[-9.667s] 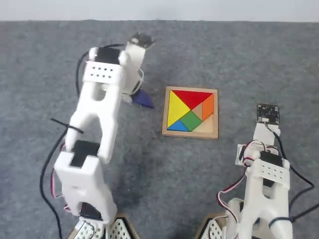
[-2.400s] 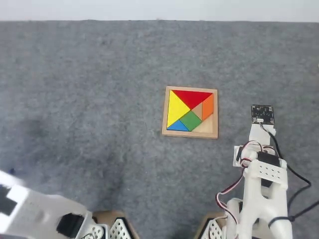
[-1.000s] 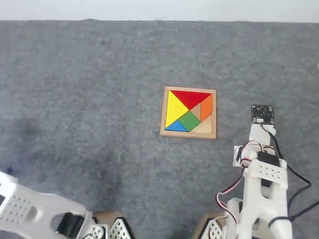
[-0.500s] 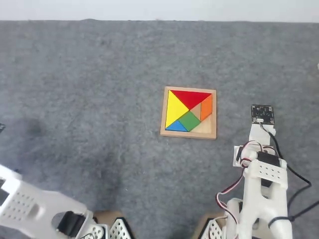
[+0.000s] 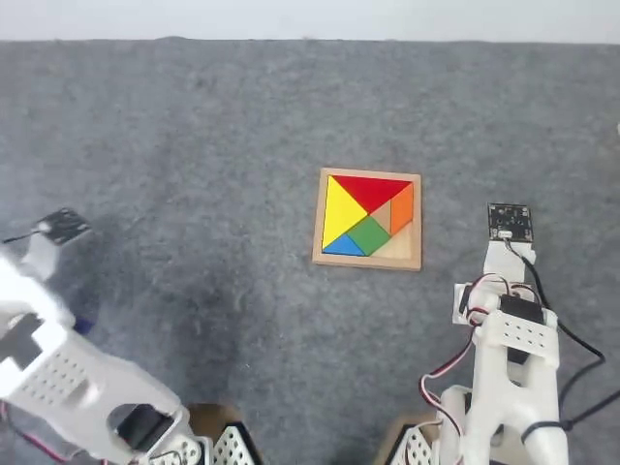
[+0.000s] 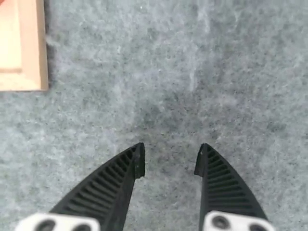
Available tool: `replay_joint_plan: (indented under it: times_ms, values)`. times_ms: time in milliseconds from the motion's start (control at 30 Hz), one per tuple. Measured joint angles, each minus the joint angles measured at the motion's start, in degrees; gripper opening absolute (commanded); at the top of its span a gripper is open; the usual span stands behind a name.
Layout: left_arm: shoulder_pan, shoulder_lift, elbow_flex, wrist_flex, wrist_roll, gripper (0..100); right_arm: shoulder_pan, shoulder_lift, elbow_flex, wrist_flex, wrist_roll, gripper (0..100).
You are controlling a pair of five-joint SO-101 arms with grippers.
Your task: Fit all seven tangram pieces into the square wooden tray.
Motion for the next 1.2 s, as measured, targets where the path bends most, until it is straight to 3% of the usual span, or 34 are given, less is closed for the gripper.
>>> replay_joint_plan:
  times_ms: [467, 667, 867, 1200]
  values:
    - [5.1, 2.37, -8.26, 9.41, 0.35, 5, 0.0, 0.0, 0.0, 0.0, 0.0, 18.3]
    - [11.25, 2.37, -14.86, 17.85, 0.62, 4, 0.0, 0.0, 0.0, 0.0, 0.0, 18.3]
    - [16.53, 2.37, -18.9, 19.34, 5.19, 1, 0.0, 0.0, 0.0, 0.0, 0.0, 18.3]
    - [27.96, -1.85, -26.73, 22.95, 18.99, 1, -2.46, 0.0, 0.0, 0.0, 0.09, 18.3]
